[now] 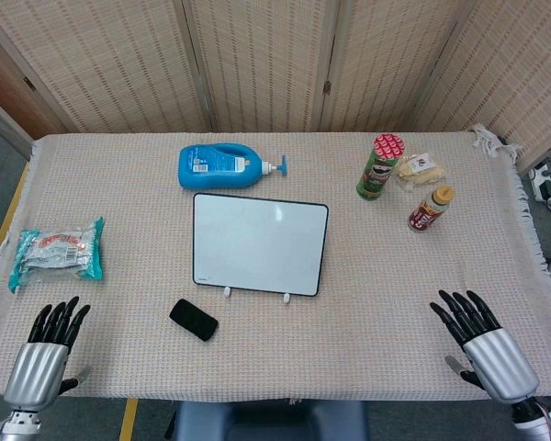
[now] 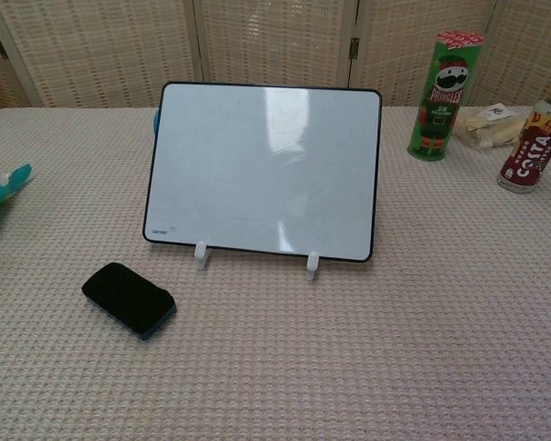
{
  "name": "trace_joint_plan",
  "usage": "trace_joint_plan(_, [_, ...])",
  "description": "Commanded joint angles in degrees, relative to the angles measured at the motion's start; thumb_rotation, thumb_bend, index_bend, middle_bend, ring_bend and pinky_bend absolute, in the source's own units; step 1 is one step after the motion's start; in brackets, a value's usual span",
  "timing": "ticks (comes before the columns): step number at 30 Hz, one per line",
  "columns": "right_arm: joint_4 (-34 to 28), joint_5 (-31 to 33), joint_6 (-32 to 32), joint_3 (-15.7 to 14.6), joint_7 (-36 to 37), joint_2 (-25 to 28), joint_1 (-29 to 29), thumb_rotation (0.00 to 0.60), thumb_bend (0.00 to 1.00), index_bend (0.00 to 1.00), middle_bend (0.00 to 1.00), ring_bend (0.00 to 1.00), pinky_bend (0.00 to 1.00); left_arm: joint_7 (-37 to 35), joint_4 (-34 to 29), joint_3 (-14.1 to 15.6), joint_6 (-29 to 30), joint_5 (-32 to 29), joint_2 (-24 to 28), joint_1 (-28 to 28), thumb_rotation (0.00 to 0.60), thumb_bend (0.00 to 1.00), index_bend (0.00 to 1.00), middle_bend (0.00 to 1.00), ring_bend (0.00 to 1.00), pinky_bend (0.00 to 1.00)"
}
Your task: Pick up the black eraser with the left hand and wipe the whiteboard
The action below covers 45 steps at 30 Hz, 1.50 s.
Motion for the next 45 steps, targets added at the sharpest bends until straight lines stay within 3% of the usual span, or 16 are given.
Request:
trace_joint_plan(1, [0.0,-0.1,0.1,0.0,-0.1,0.0,-0.1,0.6,0.27,0.0,0.0,0.0,0.0,0.2,0.0,0.2,-0.3,0.3,0.0,-0.1,0.6,0.17,0.0,0.0,0.04,0.08])
trace_joint_plan(4, [0.1,0.0,0.4,0.0,-0.2,-0.1,-0.3,0.6,0.27,0.0,0.0,0.0,0.0,-0.1,0.3,0.7,-1.2,1.7,-0.1,-0.9,0.6,0.17,0.0,0.03,0.04,0.08])
trace_joint_plan(6, [0.1,0.2,0.2,0.0,-0.7,-0.3,-0.3,0.6,0.27,0.0,0.0,0.0,0.0,0.3,1.2,0.8,-2.5,3.0,-0.1,-2.1,0.6,0.17,0.01,0.17,0.08,0.13])
trace_joint_plan(7, [0.0,0.3,-0.2,0.0,-1.0,-0.4,-0.3,0.6,0.27,0.0,0.0,0.0,0.0,0.6,1.5,0.5,-3.2,3.1,-0.3,-2.7,0.6,0.17,0.03,0.31,0.17,0.24])
trace_joint_plan(8, [-0.1,0.5,-0.8,0.0,-1.4,-0.5,-0.2,0.6,0.27,0.0,0.0,0.0,0.0,0.8,1.5,0.2,-4.5,2.7,-0.4,-3.4,0.6,0.17,0.06,0.53,0.34,0.43])
trace_joint_plan(10, [-0.4,1.1,-2.4,-0.1,-2.6,-0.9,0.3,0.6,0.27,0.0,0.0,0.0,0.0,-0.4,-0.1,-0.5,-10.4,-0.4,0.4,-6.2,0.6,0.17,0.11,0.86,0.62,0.72])
trace_joint_plan(12, [-0.9,1.6,-4.0,0.0,-3.6,-1.1,0.7,0.6,0.27,0.0,0.0,0.0,0.0,-2.7,-1.6,-1.4,-17.4,-3.5,2.0,-9.8,0.6,0.18,0.16,0.99,0.79,0.87])
trace_joint_plan(16, [-1.4,2.6,-5.0,0.3,-4.4,-1.3,1.0,0.6,0.27,0.0,0.0,0.0,0.0,-2.8,-2.6,-2.7,-24.6,-6.2,2.9,-14.5,0.6,0.18,0.25,1.0,0.9,0.96])
trace_joint_plan(23, [-2.3,4.2,-6.4,0.5,-4.9,-0.8,1.4,0.6,0.27,0.0,0.0,0.0,0.0,2.4,-2.0,-5.7,-25.9,-8.9,-1.9,-17.9,0.6,0.37,0.33,1.0,0.94,1.0])
trace_joint_plan(29, [-2.5,3.0,-4.6,0.1,-4.1,-0.2,0.8,0.6,0.27,0.0,0.0,0.0,0.0,7.8,-0.7,-6.7,-26.7,-10.3,-6.4,-20.4,0.6,0.45,0.34,1.0,0.94,1.0])
trace_joint_plan(36, [-2.7,3.4,-4.4,0.2,-3.3,0.4,0.8,0.6,0.27,0.0,0.0,0.0,0.0,15.3,-2.8,-6.5,-31.7,-15.9,-7.3,-23.6,0.6,0.45,0.3,1.0,0.94,1.0])
trace_joint_plan(45, [-2.7,3.1,-4.5,0.0,-3.2,0.5,0.8,0.6,0.27,0.0,0.0,0.0,0.0,23.5,-5.1,-7.3,-33.9,-25.7,-9.1,-27.2,0.6,0.45,0.24,1.0,0.93,1.0])
